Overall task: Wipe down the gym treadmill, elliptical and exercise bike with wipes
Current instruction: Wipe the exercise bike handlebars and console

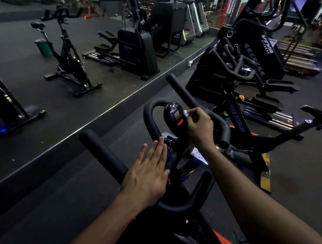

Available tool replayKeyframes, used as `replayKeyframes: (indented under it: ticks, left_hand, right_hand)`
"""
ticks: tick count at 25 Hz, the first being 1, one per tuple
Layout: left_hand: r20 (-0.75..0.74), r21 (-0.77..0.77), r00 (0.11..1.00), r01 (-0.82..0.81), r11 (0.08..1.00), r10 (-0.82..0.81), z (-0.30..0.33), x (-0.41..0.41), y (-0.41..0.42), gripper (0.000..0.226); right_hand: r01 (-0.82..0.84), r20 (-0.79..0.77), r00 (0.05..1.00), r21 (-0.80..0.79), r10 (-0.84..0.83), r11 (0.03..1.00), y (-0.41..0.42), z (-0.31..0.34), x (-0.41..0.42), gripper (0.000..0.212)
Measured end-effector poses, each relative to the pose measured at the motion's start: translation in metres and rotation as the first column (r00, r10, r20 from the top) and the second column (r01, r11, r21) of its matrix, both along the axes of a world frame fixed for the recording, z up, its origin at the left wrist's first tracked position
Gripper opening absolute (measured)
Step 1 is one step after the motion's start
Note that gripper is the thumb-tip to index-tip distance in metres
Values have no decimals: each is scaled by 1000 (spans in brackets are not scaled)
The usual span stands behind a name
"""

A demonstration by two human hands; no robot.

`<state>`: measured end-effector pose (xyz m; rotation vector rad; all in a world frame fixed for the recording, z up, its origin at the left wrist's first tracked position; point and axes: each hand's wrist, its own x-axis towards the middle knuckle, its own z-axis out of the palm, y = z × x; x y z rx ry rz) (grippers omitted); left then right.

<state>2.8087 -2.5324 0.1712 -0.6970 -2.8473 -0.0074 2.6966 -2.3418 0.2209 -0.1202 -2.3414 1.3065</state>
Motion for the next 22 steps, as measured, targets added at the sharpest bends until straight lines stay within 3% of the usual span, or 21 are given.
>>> replayKeyframes:
  ticks: [3, 5, 6, 8, 9, 10, 11, 13, 15, 16, 17, 19, 20, 22]
  left_hand:
    - [80, -19, 996, 29, 999, -27, 3, 0, 1, 77]
    - [93, 1, 993, 67, 998, -67, 0, 3, -2, 79]
    - [67, 0, 994, 85, 996, -85, -3, 6, -4, 79]
    - [2, -3, 995, 97, 995, -97, -11, 15, -8, 74]
    - [-7, 8, 995, 100, 995, -100, -14, 17, -9, 71]
    - [-1, 20, 995, 105, 994, -105, -16, 18, -10, 70]
    - [-2, 31, 994, 108, 994, -108, -16, 19, -10, 71]
    - [-26, 40, 994, 112, 993, -111, -13, 17, -10, 71]
    - [-41, 41, 993, 108, 993, -106, -12, 17, -10, 70]
    - [-41, 46, 994, 105, 993, -103, -13, 18, -10, 70]
    - [-41, 53, 995, 98, 994, -96, -14, 18, -10, 71]
    - [-51, 53, 995, 87, 995, -84, -15, 15, -9, 72]
    - [-59, 50, 995, 89, 995, -86, -16, 14, -9, 72]
    - [-68, 43, 993, 104, 994, -101, -19, 12, -9, 73]
  right_hand:
    - [-136, 188, 961, -321, 204, 937, -8, 32, -31, 15]
    - [-281, 250, 867, -469, 431, 837, -11, 60, -38, 23]
    - [-345, 301, 803, -469, 515, 813, -16, 74, -41, 28]
    - [-525, 531, 681, -126, 504, 842, -33, 100, -44, 32]
    - [-613, 646, 623, 52, 442, 789, -43, 111, -43, 31]
    - [-687, 691, 593, 167, 413, 707, -45, 113, -40, 29]
    - [-766, 728, 577, 326, 370, 553, -48, 115, -36, 27]
    - [-761, 701, 645, 625, 303, 174, -57, 119, -33, 17]
    - [-724, 705, 593, 679, 388, -126, -56, 122, -20, 7]
    - [-690, 705, 598, 695, 382, -204, -59, 125, -12, 16]
    - [-669, 675, 642, 725, 364, -165, -60, 118, -8, 23]
    - [-541, 503, 683, 836, 530, -96, -50, 103, -3, 17]
    - [-533, 419, 652, 846, 632, -10, -40, 96, -1, 13]
    - [-557, 231, 655, 791, 719, 253, -16, 85, 10, 10]
